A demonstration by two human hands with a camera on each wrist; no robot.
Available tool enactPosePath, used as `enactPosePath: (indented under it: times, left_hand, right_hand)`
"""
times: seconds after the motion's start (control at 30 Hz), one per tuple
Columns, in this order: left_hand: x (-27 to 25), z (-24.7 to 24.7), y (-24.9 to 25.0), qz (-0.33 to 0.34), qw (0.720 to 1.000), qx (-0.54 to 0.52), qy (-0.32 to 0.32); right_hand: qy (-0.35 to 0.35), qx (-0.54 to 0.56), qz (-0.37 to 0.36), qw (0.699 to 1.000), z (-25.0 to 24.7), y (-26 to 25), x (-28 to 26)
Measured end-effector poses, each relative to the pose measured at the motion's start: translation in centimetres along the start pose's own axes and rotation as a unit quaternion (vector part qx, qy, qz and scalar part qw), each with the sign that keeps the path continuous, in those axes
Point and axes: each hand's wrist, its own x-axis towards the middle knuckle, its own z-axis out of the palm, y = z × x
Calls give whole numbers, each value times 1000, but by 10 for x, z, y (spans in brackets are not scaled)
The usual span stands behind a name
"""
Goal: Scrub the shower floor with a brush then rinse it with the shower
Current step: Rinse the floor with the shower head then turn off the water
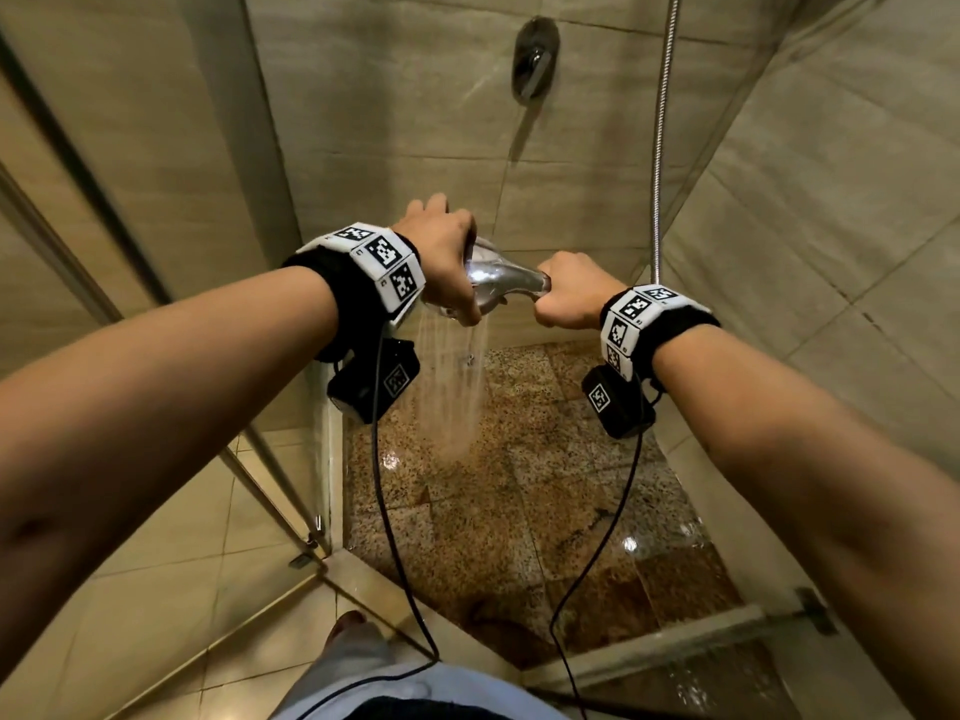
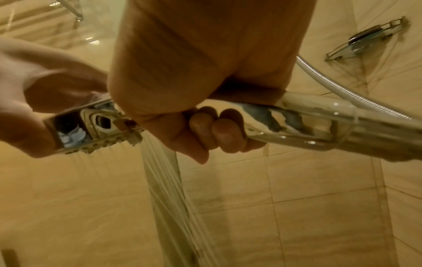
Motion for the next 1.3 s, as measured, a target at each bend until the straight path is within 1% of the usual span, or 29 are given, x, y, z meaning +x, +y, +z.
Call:
enactPosePath:
  times: [0.1,0.17,0.27,0.4,0.47,0.57,0.73,0.83,0.9,1.0,1.07,1.13,1.3]
  left_hand:
    - [2,5,1,-8,1000,-16,-22]
    - [2,11,2,-8,999,-24,-24]
    - [1,17,5,1,1000,-21,0]
    - [-2,16,10,25,998,6,49]
    - [-2,14,11,31,998,15,62]
    - [-2,13,13,15,999,-5,41]
    - [0,17,20,-17,999,-43,-24]
    - [0,24,25,-25,997,-62,-31]
    - [0,29,28,-22,997,-68,-18]
    - [1,31,31,9,997,-44,55]
    - [1,26,33,32,995,-19,89]
    - [3,21,35,42,995,-7,94]
    - [5,20,41,39,996,-6,77]
  right_hand:
    - [-25,-18,11,999,-1,3,0]
    - [-29,-33,15,999,0,6,0]
    - [-16,-60,7,998,2,9,-1]
    - [32,-84,0,996,6,15,0]
    - [44,-90,-2,995,4,16,1]
    - [23,-103,-6,994,-4,15,-1]
    - [-33,-132,-2,991,-18,17,-5]
    - [-48,-170,-9,984,-22,19,-7]
    - [-35,-184,-14,982,-21,22,-8]
    - [11,-166,-16,986,-18,31,-9]
    - [32,-149,-12,988,-16,36,-8]
    - [40,-147,-10,988,-17,38,-8]
    - [32,-140,-4,990,-25,45,-9]
